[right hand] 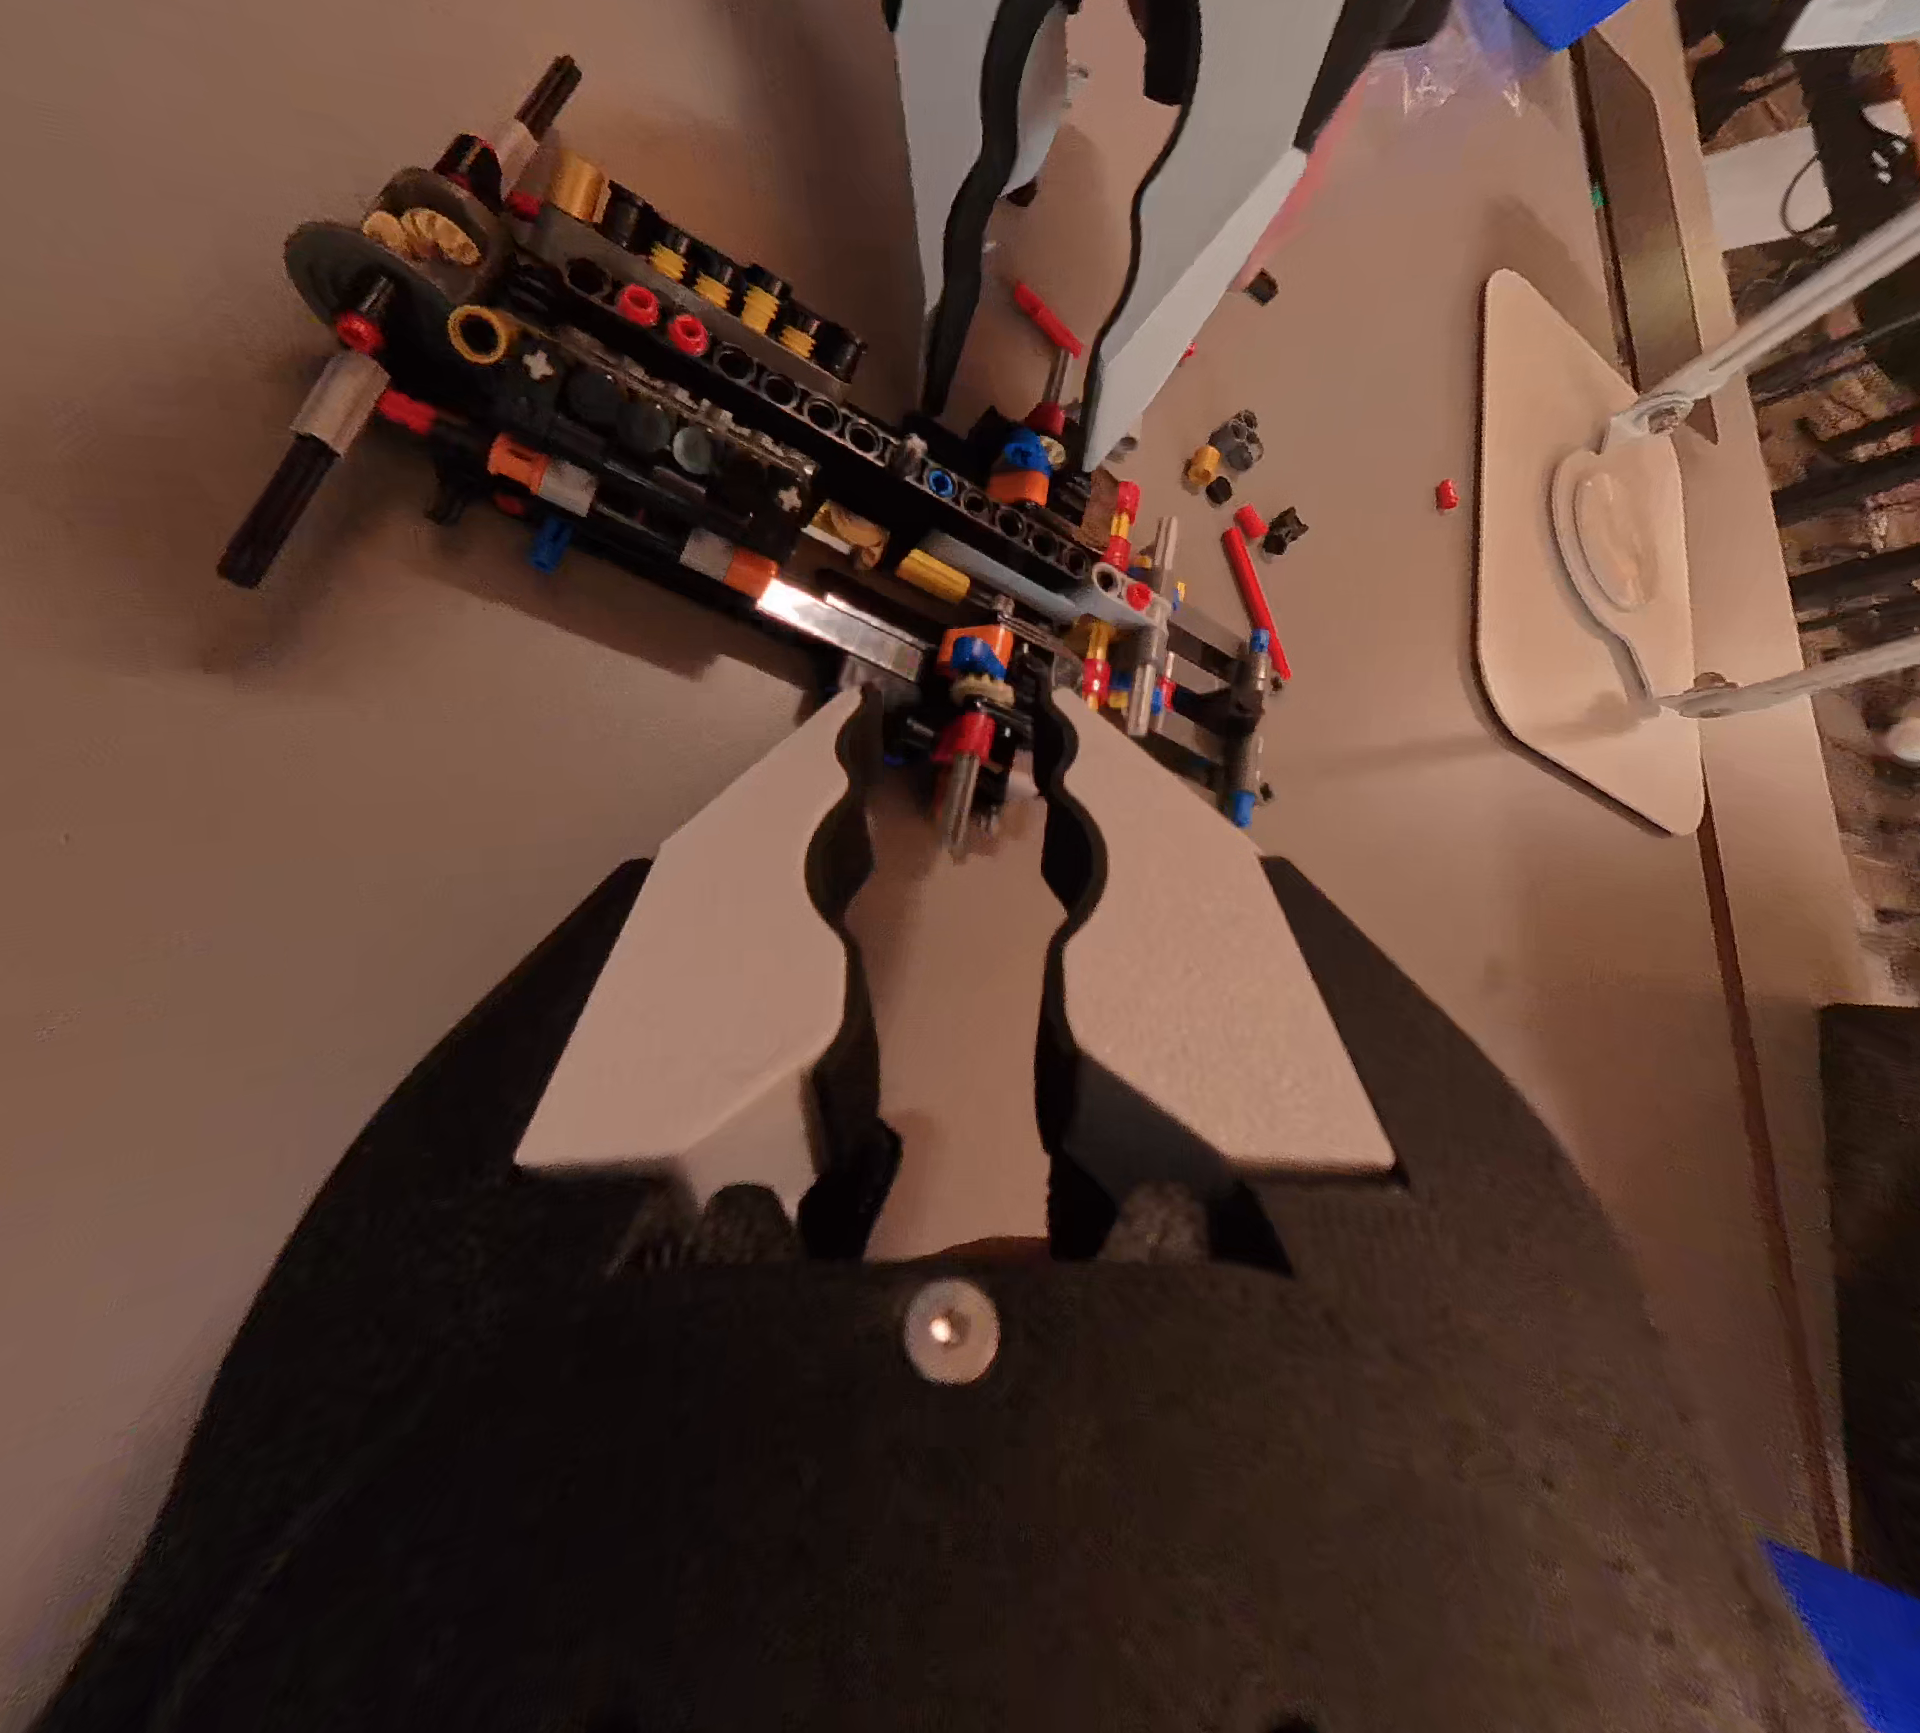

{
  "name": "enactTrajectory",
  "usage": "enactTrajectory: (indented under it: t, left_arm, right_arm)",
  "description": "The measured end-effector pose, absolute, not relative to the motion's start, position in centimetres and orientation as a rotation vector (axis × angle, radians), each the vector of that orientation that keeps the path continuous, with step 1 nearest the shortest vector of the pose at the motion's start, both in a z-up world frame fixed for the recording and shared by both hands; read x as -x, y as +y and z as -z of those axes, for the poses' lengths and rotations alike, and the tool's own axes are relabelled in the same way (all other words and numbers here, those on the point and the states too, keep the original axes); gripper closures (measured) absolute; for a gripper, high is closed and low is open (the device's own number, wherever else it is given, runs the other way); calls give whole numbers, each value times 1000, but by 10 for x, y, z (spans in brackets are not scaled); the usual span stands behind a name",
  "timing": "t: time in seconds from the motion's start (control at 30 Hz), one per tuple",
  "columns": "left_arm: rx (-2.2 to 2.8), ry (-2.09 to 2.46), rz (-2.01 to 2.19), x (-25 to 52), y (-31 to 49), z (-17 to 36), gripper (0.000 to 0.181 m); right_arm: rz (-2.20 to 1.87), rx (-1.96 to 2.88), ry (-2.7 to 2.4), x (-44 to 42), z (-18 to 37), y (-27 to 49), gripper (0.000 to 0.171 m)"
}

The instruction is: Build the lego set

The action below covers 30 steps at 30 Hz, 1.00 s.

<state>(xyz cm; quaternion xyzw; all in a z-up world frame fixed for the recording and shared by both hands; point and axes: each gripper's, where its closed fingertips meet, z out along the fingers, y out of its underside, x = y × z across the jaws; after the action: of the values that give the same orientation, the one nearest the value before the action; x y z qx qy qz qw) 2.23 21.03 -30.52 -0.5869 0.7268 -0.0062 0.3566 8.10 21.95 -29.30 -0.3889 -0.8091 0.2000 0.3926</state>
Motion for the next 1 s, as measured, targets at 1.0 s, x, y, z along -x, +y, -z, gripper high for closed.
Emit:
enactTrajectory:
  t: [1.0]
  left_arm:
    - [1531, 1840, 122, -32, 205, 305, 143]
  right_arm:
    - [-488, 1078, -2038, -72, 301, 219, 144]
